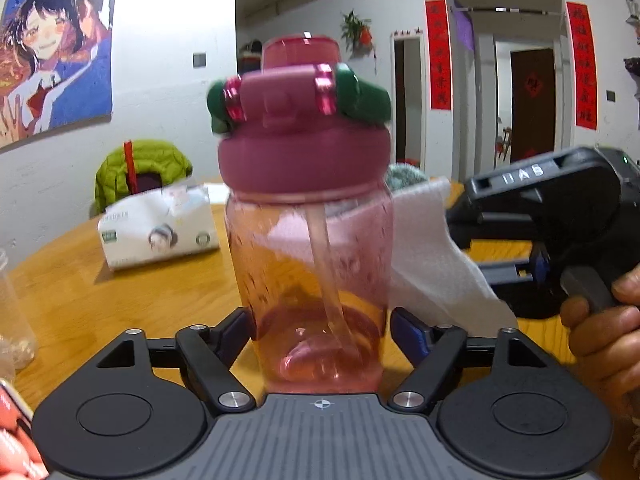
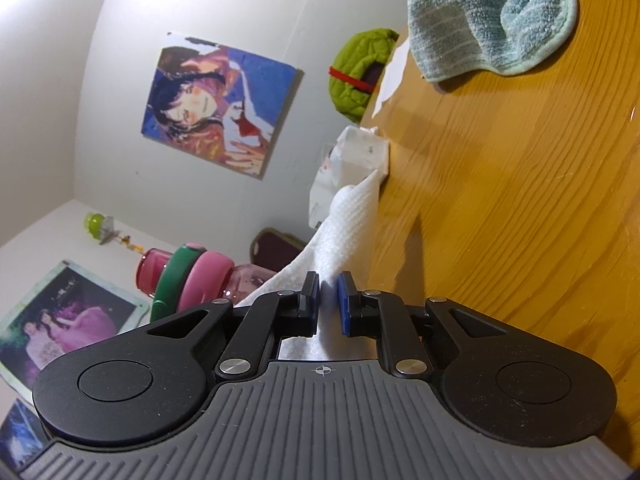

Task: Clean container
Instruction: 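Hold the pink bottle with the left tool while the right tool rubs the towel along its side, then set the bottle on the table and open the left tool while the right tool wipes its side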

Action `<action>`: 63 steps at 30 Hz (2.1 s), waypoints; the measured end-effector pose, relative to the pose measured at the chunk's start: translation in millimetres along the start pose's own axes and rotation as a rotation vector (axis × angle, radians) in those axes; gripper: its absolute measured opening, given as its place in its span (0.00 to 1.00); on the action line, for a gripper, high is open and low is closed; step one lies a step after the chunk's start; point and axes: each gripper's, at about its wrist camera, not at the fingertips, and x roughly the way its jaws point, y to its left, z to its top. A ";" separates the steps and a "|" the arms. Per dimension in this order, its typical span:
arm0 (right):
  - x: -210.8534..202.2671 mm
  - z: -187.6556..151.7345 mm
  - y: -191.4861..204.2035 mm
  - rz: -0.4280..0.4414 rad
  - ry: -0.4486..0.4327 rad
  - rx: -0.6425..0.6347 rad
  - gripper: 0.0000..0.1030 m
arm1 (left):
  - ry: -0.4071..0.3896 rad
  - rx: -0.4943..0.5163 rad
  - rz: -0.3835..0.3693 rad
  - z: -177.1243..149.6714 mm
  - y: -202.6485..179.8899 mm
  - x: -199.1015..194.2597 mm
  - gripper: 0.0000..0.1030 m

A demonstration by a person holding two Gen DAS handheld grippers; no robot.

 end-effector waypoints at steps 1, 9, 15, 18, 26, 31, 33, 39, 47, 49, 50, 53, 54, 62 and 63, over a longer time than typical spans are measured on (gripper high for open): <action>-0.4 0.0 0.2 -0.002 -0.002 -0.002 0.16 | 0.014 0.001 0.000 -1.6 -0.9 -0.5 0.85; -2.0 0.5 -0.3 0.004 -0.007 0.000 0.16 | 0.164 0.045 0.071 -11.6 -4.9 9.6 0.98; -3.3 -0.1 -0.2 0.009 -0.010 0.002 0.16 | 0.197 0.061 0.078 -16.0 -3.9 11.3 1.00; -3.4 -0.6 1.1 0.006 -0.013 -0.005 0.16 | 0.214 0.006 0.052 -16.5 3.0 14.6 1.00; -4.0 -0.4 0.3 -0.014 -0.025 -0.007 0.16 | 0.243 -0.107 0.044 -22.5 17.7 13.1 1.00; -5.6 -0.2 -0.7 -0.026 -0.035 -0.006 0.16 | 0.241 -0.108 0.043 -25.1 28.4 19.1 1.00; -6.0 -0.2 -1.0 -0.029 -0.038 -0.004 0.16 | 0.241 -0.109 0.043 -25.1 28.9 19.6 1.00; -4.7 -1.9 0.4 -0.035 -0.031 -0.010 0.16 | 0.243 -0.108 0.043 -23.5 21.9 16.1 1.00; -6.8 -0.3 -1.9 -0.051 -0.044 -0.001 0.17 | 0.243 -0.108 0.043 -23.7 22.1 16.0 1.00; -6.4 -0.2 -2.5 -0.058 -0.043 0.000 0.17 | 0.243 -0.108 0.043 -23.9 22.6 16.0 1.00; -5.9 -0.3 -2.6 -0.063 -0.041 -0.002 0.17 | 0.243 -0.108 0.043 -23.8 22.5 16.1 1.00; -4.7 -0.6 -3.0 -0.074 -0.038 -0.006 0.17 | 0.243 -0.108 0.043 -24.2 23.1 16.1 1.00; -4.7 -0.7 -3.1 -0.072 -0.039 -0.006 0.17 | 0.243 -0.108 0.043 -24.1 23.0 16.2 1.00; -7.2 -1.4 -3.0 -0.034 -0.059 -0.010 0.17 | 0.243 -0.108 0.043 -24.0 22.9 16.2 1.00; -8.4 -1.2 -2.4 -0.019 -0.065 -0.012 0.17 | 0.243 -0.108 0.043 -24.0 22.9 16.0 1.00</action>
